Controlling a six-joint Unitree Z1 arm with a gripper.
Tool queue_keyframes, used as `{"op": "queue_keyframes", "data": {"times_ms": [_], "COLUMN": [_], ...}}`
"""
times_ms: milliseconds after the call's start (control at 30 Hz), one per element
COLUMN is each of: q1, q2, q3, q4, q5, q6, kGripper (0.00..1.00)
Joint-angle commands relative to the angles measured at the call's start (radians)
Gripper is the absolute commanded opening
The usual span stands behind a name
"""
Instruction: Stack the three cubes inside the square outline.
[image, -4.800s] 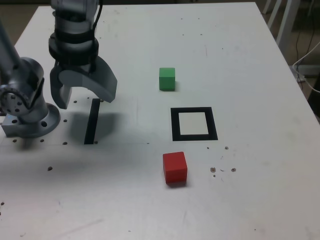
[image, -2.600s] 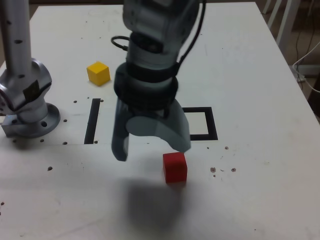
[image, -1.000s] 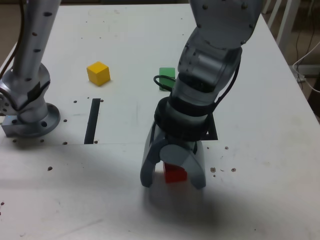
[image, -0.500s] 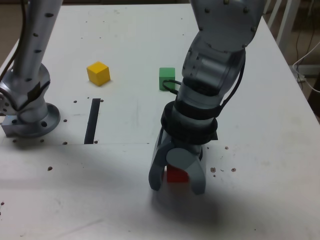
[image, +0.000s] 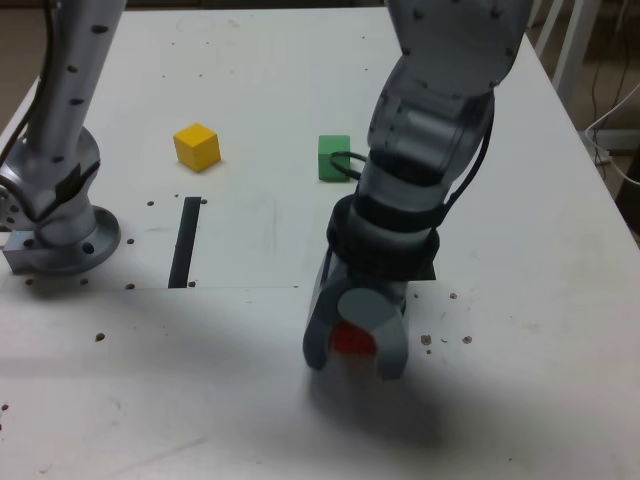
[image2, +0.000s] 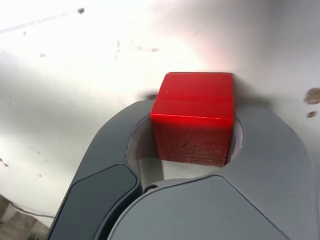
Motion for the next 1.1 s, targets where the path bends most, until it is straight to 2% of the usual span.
{"op": "queue_keyframes", "data": {"times_ms": [0,633,1067], "q1": [0.015,0.198,0.261], "q2": [-0.012,-0.038,-0.035], "q3": [-0.007,0.025,0.019], "q4": [0.008,0.013,-0.002], "q5": [0.010,0.078,0.083], "q6": [0.012,0.132,0.172], "kGripper": [0.28,0.28,0.28]}}
